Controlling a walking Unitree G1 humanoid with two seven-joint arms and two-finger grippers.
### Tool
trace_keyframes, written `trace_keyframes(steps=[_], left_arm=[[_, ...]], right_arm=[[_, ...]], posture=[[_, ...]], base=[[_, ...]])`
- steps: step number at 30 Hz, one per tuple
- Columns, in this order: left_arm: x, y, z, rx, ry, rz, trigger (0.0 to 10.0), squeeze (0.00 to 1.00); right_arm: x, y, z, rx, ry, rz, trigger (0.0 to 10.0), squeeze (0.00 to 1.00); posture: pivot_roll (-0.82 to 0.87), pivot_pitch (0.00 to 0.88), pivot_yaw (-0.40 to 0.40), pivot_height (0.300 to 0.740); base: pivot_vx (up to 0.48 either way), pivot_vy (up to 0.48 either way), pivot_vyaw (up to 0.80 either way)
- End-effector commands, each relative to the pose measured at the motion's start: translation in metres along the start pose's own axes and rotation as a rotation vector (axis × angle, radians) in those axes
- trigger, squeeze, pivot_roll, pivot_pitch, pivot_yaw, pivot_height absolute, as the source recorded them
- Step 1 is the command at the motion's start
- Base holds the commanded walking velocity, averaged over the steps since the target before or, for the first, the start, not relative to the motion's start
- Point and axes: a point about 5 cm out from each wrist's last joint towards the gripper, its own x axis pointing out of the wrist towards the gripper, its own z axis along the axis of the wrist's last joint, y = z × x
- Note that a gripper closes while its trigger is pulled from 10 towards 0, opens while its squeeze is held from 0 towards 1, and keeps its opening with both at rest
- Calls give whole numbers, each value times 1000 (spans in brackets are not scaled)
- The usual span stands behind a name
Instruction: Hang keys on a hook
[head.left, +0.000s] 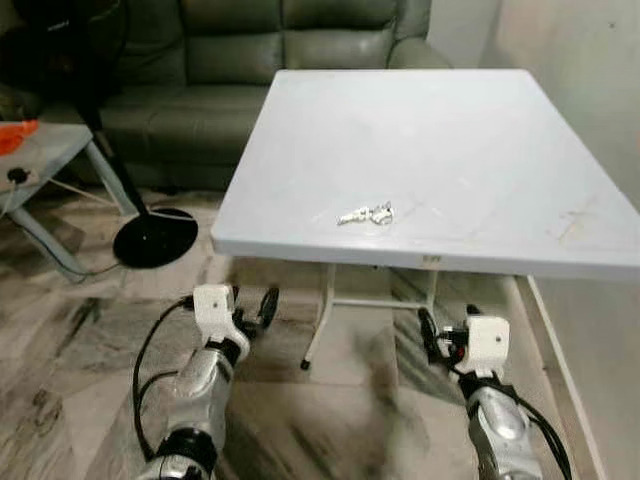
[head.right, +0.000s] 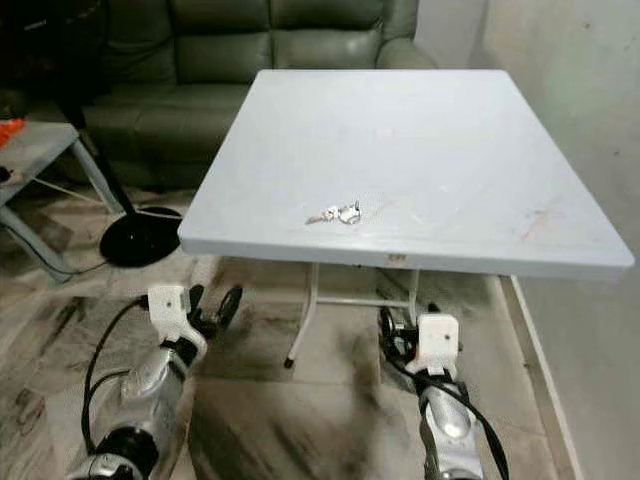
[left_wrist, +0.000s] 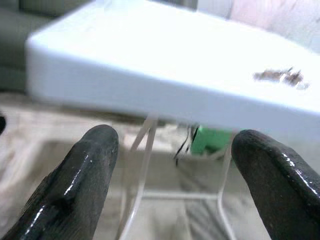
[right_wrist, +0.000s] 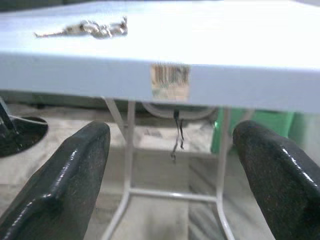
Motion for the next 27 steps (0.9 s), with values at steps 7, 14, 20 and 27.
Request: trace_keyframes(steps=[7,14,20,27], left_arm=[[7,-8,37,-3,-146,-65,10000,0],[1,-13,56,15,-198,-95,10000,0],[-1,-22,75,-2,-253,-104,10000,0],[-2,-14,86,34,-193,7,10000,0]], right_arm=[[-1,11,32,50,-138,45,10000,0],[-9,5,51,14,-180,51,10000,0],[-14,5,68,16,-204,76,10000,0],[-16,5,80,8,-163,77,10000,0]], posture=[[-50,0,49,740],[-54,0,49,740],[-56,0,49,740],[-58,0,47,740]], base=[[0,0,0],[0,0,0],[0,0,0],[0,0,0]])
